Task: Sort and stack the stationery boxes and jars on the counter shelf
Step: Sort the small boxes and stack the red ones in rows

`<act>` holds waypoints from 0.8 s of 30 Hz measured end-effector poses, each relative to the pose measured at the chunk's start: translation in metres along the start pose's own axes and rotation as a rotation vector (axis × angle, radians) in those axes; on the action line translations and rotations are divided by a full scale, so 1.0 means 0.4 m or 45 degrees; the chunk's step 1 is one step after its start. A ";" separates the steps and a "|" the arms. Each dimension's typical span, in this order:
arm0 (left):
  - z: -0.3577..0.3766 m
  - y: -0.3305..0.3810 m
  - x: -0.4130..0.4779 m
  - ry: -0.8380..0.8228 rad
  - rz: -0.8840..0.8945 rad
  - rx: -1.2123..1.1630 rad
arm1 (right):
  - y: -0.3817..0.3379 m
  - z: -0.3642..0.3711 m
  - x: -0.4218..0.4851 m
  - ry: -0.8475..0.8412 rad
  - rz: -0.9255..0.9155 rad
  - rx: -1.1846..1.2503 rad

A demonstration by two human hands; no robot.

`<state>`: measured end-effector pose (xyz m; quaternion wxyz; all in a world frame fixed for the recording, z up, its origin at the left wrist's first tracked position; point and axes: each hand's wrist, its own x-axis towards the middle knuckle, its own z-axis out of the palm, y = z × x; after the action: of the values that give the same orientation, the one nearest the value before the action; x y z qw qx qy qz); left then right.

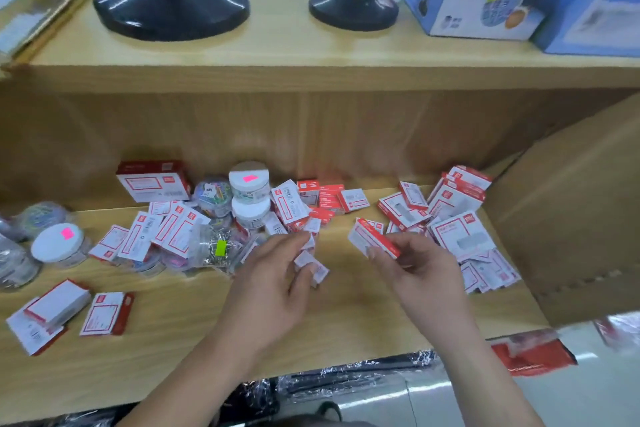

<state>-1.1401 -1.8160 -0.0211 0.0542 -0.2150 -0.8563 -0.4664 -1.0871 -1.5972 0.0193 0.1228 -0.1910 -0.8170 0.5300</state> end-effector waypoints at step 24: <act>-0.065 -0.082 -0.146 -0.007 -0.022 0.412 | 0.050 0.116 -0.039 -0.284 -0.197 -0.453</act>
<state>-1.1041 -1.8713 -0.0493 0.0817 -0.1976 -0.9223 -0.3220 -1.0883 -1.6350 -0.0178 0.0364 -0.0868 -0.9184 0.3842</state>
